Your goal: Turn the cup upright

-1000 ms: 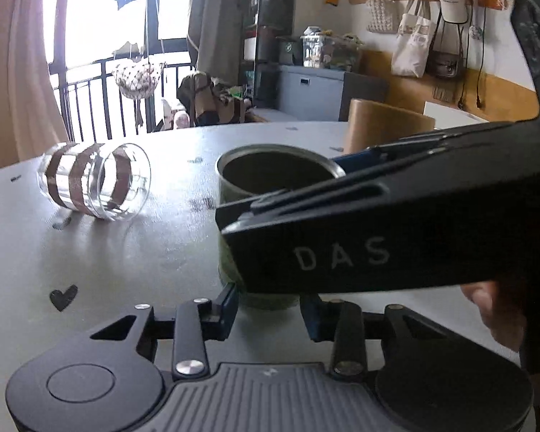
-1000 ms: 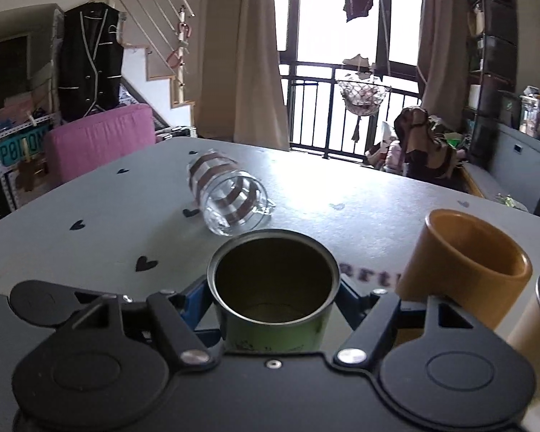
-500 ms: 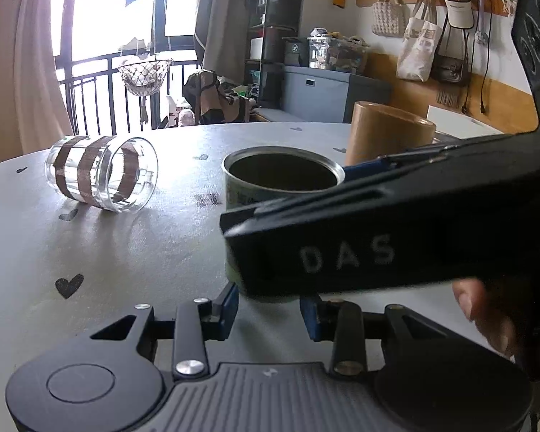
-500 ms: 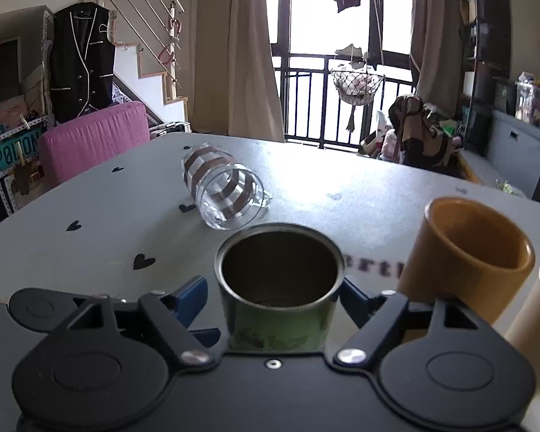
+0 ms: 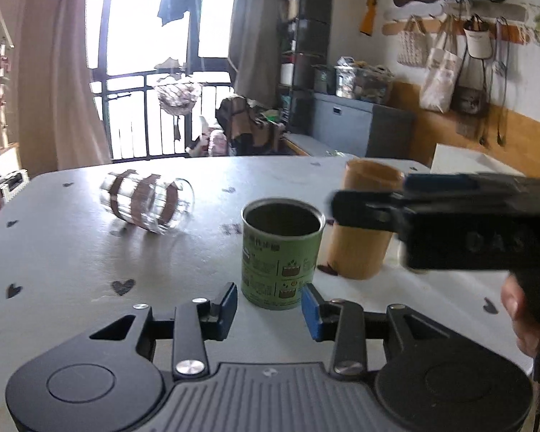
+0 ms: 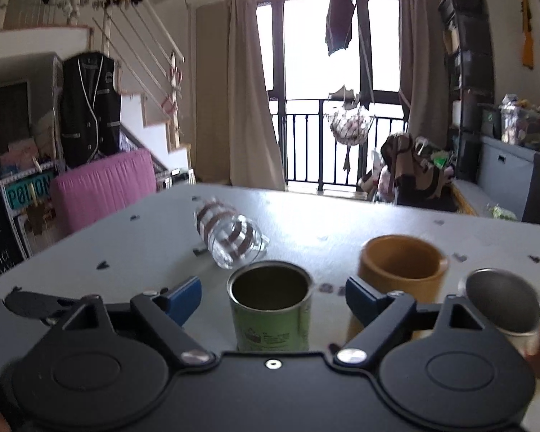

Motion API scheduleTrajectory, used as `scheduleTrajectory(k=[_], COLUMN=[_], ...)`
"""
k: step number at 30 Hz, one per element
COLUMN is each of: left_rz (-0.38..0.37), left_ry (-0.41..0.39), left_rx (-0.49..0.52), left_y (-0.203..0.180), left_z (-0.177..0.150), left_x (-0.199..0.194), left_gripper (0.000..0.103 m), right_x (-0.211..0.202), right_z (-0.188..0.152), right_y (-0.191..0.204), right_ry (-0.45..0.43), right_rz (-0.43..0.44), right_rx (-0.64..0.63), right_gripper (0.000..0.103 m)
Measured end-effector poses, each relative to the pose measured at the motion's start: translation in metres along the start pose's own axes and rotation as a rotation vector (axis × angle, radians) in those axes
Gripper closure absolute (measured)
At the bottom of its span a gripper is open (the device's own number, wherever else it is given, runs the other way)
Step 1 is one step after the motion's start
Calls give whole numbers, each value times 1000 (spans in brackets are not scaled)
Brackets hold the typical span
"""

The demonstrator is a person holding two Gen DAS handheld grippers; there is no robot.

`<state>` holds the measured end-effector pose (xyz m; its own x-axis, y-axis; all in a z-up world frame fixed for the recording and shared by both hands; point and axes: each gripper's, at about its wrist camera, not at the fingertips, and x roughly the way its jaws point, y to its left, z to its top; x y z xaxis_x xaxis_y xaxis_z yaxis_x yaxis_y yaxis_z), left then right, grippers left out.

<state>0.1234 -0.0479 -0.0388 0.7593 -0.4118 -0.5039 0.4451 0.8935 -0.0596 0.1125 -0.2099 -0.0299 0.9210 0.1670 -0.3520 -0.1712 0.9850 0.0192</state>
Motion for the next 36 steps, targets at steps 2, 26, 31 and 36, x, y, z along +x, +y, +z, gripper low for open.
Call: scheduleTrajectory(k=[2,26,31,36], left_rz=[28,216,234,233], left_ry=[-17,-110,-122,-128], left_rx=[-1,-70,-76,-63], left_y=[-5,-32,-37,-43], left_z=[1,-29,-36,-39], left_x=[-13,-79,-83,-86], left_gripper=[52,0,0,0], right_x=[-17,-121,-126,-131], right_z=[-1,-52,-59,-62], right_y=[-2,-48,-46,-42], right_ry=[-30,-79,-72,-75], right_rz=[-18,-171,-189,-187], right_rx=[-13,29,16,8], right_gripper=[13,0,0,0])
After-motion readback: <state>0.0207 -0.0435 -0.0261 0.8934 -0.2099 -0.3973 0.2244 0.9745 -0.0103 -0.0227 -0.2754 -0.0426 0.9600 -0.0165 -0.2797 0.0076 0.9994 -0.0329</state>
